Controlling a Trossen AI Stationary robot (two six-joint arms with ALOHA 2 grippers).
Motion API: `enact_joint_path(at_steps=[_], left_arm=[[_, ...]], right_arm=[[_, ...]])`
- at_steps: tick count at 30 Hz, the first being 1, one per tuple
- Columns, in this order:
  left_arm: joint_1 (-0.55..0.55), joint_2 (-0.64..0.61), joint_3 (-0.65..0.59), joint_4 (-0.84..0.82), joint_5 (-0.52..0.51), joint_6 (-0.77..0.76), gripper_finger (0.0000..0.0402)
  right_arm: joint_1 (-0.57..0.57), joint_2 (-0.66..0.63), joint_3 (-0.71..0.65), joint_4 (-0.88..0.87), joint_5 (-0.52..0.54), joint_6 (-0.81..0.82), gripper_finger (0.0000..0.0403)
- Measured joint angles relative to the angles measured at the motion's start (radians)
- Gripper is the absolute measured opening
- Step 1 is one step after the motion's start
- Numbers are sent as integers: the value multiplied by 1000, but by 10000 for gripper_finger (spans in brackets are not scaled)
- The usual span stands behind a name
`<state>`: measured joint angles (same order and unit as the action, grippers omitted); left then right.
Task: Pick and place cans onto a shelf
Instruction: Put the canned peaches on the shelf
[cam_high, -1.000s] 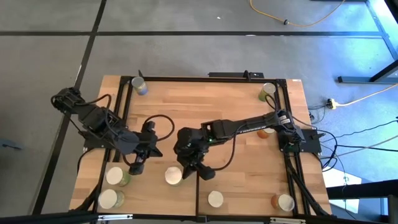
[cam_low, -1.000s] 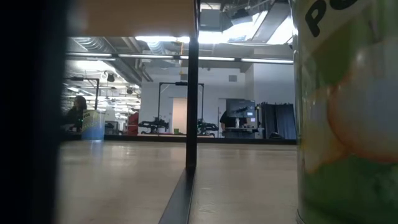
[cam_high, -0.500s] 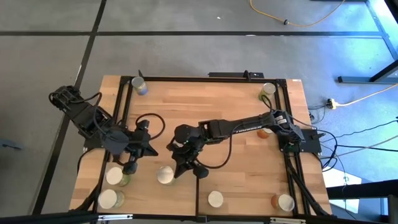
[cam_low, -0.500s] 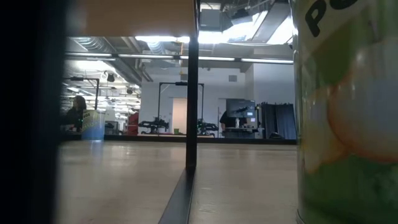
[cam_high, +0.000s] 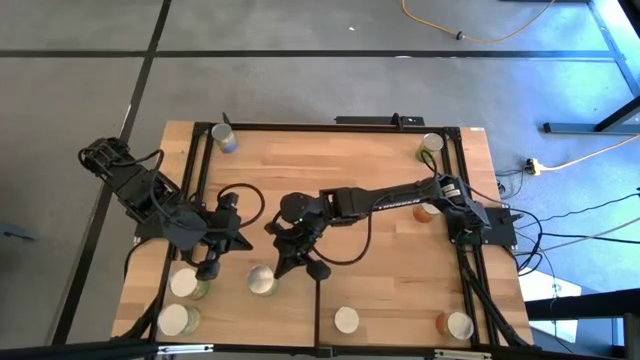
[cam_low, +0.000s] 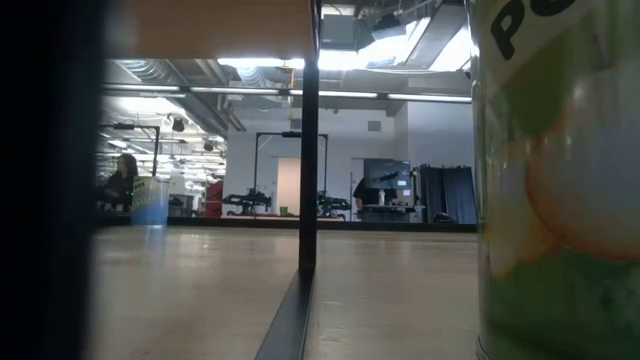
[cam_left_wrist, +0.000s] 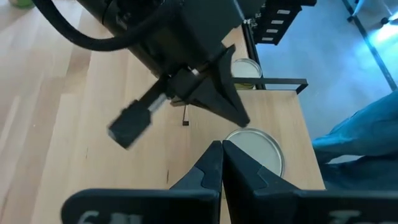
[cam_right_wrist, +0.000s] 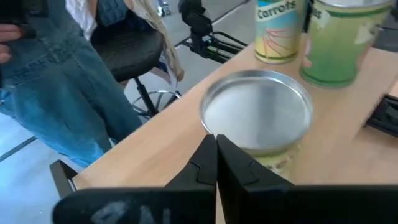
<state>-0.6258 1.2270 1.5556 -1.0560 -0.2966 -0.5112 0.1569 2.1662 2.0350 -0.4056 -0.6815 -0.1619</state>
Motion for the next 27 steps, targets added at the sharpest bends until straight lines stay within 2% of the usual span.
enact_joint_path(at_steps=[6, 14, 24, 27], left_arm=[[-12, 0, 0, -1, 9, -11, 0], [-12, 0, 0, -2, 10, -11, 0], [-12, 1, 0, 2, 2, -13, 0], [-12, 1, 0, 2, 2, -35, 0]], right_arm=[[-3, -16, 25, -120, 15, 0, 0], [-3, -15, 6, -173, -45, 2, 0], [4, 24, 6, -82, -149, 0, 0], [4, 35, 6, -58, -152, -3, 0]])
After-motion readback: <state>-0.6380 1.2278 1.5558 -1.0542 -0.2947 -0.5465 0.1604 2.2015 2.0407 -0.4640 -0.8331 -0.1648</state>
